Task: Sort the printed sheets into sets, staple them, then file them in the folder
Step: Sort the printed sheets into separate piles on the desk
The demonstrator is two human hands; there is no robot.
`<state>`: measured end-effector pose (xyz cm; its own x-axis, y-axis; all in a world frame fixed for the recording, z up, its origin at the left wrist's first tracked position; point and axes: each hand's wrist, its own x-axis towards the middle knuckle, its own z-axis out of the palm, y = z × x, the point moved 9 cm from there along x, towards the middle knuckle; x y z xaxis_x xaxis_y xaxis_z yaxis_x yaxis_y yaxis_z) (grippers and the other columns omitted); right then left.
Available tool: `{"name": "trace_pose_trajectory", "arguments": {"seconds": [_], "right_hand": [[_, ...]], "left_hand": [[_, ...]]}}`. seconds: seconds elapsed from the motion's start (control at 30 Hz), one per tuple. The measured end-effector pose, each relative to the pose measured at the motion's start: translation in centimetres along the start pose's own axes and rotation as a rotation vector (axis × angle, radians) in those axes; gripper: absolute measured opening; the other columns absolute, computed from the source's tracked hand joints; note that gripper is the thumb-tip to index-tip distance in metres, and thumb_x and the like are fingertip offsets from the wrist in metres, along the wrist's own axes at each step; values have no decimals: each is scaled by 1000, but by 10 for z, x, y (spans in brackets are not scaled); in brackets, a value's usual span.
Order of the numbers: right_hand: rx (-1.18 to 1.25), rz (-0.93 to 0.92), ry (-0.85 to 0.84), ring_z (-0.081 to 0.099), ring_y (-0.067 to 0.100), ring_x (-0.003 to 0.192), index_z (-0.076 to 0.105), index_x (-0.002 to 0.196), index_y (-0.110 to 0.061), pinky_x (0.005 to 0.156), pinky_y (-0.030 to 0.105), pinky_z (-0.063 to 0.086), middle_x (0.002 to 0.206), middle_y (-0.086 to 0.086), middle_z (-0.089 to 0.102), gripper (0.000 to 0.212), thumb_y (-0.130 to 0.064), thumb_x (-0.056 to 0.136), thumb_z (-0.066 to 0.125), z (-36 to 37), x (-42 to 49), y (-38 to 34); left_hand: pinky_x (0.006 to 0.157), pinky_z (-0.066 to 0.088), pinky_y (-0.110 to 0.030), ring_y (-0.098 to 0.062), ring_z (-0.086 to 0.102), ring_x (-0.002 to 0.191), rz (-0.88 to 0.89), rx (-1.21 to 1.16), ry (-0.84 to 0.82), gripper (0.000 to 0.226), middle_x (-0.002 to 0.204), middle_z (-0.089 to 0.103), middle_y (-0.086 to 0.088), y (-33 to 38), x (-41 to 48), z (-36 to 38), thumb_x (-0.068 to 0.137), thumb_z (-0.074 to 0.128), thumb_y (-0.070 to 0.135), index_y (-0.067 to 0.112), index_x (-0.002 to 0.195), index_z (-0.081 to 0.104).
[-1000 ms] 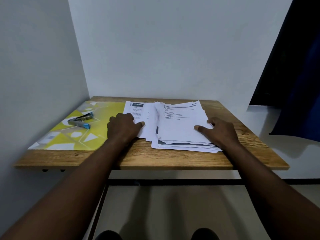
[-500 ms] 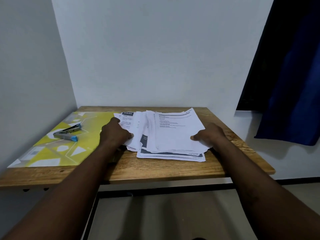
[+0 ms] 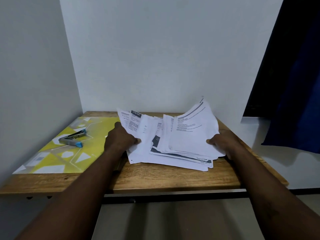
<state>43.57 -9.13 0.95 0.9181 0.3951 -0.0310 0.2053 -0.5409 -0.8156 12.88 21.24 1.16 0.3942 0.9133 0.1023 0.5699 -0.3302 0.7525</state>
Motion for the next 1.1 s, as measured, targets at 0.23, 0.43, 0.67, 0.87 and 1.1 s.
{"name": "trace_pose_trajectory", "arguments": {"seconds": [0.23,0.43,0.67,0.87,1.1], "right_hand": [[242,0,-155,77,32,99,73,115,-11,95,50,60,111,8,80,46,-10,71,88,9,13,5],[123,10,-188,78,26,88,77,99,-12,84,39,62,96,4,81,55,-43,61,100,17,31,-4],[79,-6,-236,77,33,91,74,110,-1,88,43,62,101,11,79,36,-8,78,90,25,47,-3],[201,-85,-326,78,31,94,74,120,-5,88,44,62,105,8,81,40,0,82,84,41,42,-16],[-46,-271,-267,74,16,103,72,118,-28,96,48,60,112,-12,78,78,-53,47,95,78,30,-53]], "left_hand": [[74,51,-36,-29,69,102,-20,-139,-90,80,108,70,0,15,18,14,60,88,67,17,116,62],[81,61,-41,-31,77,87,-101,-488,-371,65,101,79,-21,31,36,45,65,96,37,3,116,75],[96,59,-53,-39,77,99,-139,-631,-584,43,110,79,-19,33,28,74,87,84,19,1,124,70],[100,57,-57,-40,76,103,-122,-731,-567,40,113,78,-19,33,28,71,90,81,18,0,124,72],[98,57,-59,-43,75,106,-166,-749,-640,57,118,75,-24,34,26,71,81,85,24,-10,124,70]]}}
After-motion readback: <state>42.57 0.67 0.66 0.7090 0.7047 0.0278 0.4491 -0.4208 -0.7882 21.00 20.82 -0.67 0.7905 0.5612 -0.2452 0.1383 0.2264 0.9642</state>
